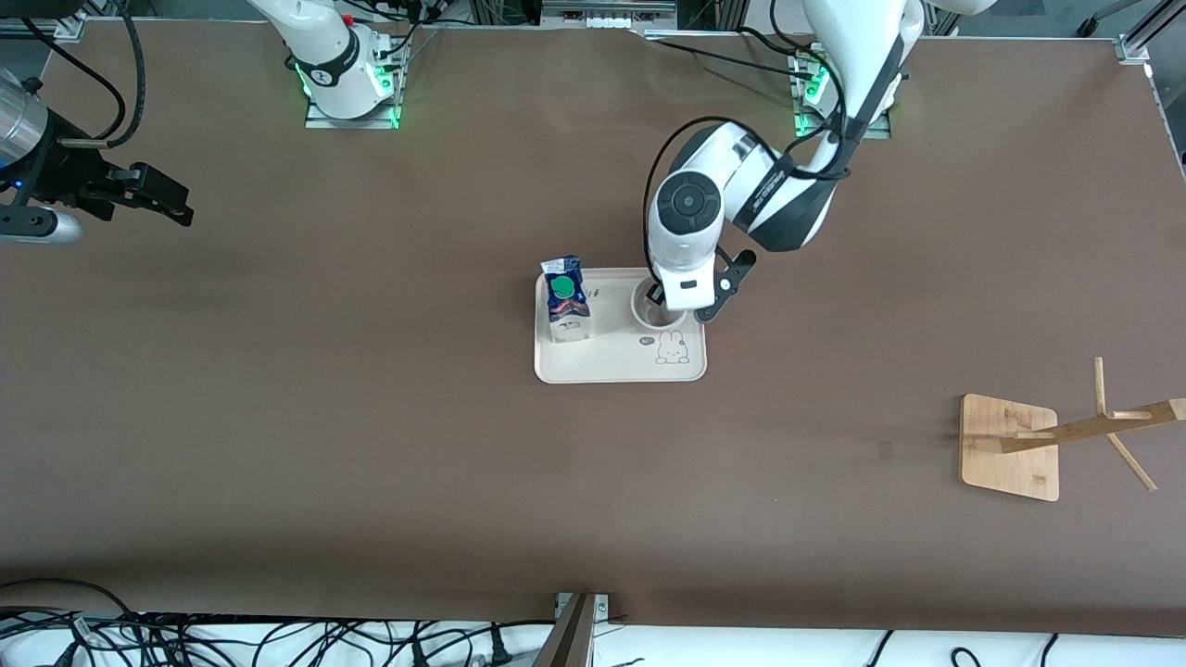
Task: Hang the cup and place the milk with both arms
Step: 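Grasp the mug rim with the left gripper and lift it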
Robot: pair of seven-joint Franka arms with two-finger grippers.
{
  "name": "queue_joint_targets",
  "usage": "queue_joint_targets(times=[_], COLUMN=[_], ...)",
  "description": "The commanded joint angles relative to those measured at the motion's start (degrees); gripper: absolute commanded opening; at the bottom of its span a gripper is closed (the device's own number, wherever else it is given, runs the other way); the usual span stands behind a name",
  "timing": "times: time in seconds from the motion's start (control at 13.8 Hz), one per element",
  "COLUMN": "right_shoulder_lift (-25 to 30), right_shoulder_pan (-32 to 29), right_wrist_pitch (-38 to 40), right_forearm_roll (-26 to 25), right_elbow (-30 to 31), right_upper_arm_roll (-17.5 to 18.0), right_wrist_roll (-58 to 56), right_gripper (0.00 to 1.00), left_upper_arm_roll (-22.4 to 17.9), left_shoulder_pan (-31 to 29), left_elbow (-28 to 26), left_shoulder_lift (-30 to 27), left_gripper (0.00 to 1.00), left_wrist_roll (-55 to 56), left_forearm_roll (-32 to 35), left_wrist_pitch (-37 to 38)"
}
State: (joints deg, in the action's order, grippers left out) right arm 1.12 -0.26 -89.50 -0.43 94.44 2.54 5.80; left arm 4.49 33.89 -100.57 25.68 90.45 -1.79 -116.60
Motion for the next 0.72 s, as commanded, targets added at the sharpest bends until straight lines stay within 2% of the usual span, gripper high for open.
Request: queue_joint_targets(times=[0.0, 0.22, 0.43, 0.65], right_shoulder_lift=[-0.15, -0.42, -2.08, -3.75], right_shoulder_pan=[0.08, 0.78, 1.83, 7.35], right_wrist_pitch=[1.61, 3.19, 2.57, 2.05], right_forearm_roll=[-0.54, 0.25, 0.34, 0.34], right_elbow=[-1.27, -1.27, -1.27, -1.27], right_upper_arm_roll=[0.19, 0.54, 0.8, 1.33], right_wrist_roll=[-0.35, 0.08, 0.0, 0.35], right_gripper=[1.0, 1.0, 1.0, 1.0], left_upper_arm_roll=[0.17, 0.17, 0.17, 0.87], left_shoulder_pan=[-0.93, -2.77, -6.98, -13.56], left_elbow=[-0.59, -0.5, -0.42, -0.33], left_shoulder_lift=[-5.01, -10.28, -14.95, -18.55], left_gripper=[0.0, 0.0, 0.0, 0.0], left_wrist_roll=[-3.33, -16.22, -29.24, -42.06], left_forearm_roll=[1.0, 1.0, 1.09, 1.09], left_wrist_pitch=[3.56, 10.58, 15.86, 17.89])
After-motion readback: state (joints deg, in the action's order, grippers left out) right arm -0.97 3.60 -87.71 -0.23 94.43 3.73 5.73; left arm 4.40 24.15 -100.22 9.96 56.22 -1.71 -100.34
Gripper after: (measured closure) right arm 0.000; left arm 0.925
